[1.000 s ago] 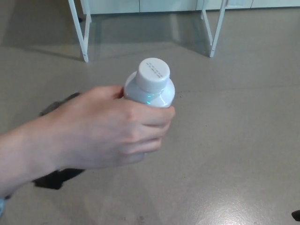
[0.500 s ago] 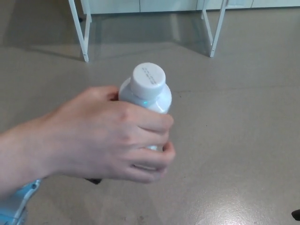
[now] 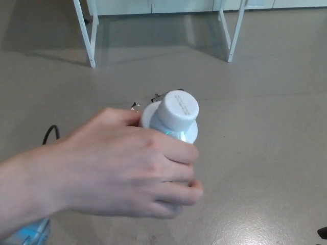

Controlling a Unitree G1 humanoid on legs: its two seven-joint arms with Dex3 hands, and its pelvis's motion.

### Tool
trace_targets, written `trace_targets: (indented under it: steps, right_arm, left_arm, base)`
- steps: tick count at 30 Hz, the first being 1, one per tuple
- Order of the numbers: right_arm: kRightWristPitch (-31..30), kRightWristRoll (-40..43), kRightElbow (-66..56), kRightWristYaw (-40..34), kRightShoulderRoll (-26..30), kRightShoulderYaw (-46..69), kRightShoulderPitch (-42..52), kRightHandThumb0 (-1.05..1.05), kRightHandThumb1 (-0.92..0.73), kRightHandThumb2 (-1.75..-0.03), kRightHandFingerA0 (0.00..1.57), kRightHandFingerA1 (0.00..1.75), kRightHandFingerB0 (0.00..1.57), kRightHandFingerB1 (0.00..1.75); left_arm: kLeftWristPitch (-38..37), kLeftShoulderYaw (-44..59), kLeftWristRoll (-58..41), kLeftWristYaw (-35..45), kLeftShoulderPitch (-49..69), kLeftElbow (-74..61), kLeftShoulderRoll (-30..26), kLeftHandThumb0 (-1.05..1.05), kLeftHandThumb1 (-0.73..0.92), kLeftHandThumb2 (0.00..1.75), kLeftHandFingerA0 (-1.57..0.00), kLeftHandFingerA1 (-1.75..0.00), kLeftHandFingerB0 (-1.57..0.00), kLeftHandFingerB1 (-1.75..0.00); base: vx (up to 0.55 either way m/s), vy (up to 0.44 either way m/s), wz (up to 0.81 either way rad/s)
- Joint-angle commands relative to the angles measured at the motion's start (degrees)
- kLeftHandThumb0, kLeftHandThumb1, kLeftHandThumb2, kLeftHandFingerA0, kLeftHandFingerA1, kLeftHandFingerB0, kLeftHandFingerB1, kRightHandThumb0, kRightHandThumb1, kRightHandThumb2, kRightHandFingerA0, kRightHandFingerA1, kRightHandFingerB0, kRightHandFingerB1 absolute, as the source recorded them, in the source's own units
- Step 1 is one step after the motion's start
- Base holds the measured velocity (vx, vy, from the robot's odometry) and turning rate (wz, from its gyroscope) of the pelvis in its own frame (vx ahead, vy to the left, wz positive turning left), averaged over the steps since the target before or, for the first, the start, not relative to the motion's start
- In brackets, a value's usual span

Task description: The robot picks up a bottle from a person using its left hand and walk towards the table in frontand put the bottle on the table.

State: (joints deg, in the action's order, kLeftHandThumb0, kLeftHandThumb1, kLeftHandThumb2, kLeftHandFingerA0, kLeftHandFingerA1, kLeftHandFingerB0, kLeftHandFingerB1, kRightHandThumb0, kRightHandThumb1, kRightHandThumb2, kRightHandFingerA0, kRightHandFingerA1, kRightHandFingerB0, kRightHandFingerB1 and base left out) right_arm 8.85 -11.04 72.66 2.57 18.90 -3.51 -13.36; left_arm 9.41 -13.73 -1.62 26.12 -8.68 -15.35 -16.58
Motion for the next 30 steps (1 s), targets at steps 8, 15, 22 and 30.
trace_targets:
  steps: [8,15,22,30]
  right_arm:
    - [0.59,-0.46,0.1,0.34,1.21,-0.09,-0.94,-0.43,-0.69,-0.61,0.59,0.43,0.49,0.38]
    - [-0.5,-0.06,-0.05,0.91,0.95,0.16,-1.68,-0.43,-0.68,-0.6,0.56,0.42,0.48,0.37]
    - [-0.51,-0.07,-0.04,0.94,0.96,0.18,-1.69,-0.43,-0.68,-0.6,0.56,0.42,0.48,0.37]
    - [-0.52,-0.08,-0.05,0.96,0.96,0.2,-1.69,-0.43,-0.68,-0.6,0.56,0.42,0.48,0.37]
  left_arm:
    - [6.93,-4.37,8.26,-6.27,-2.76,-1.1,3.4,-0.3,0.4,0.87,-0.61,-0.66,-0.01,-0.44]
    - [8.49,-6.04,10.04,-6.32,-3.06,-2.35,3.91,-0.14,0.8,0.69,-1.16,-0.82,-0.85,-0.5]
    - [8.78,-6.06,10.37,-6.28,-3.01,-2.52,4.07,-0.14,0.8,0.69,-1.16,-0.82,-0.85,-0.5]
    - [8.93,-5.92,10.76,-6.04,-2.94,-2.6,4.36,-0.14,0.8,0.69,-1.16,-0.82,-0.85,-0.5]
  base:
    - [0.0,0.0,0.0]
    - [0.0,0.0,0.0]
    - [0.0,0.0,0.0]
    - [0.0,0.0,0.0]
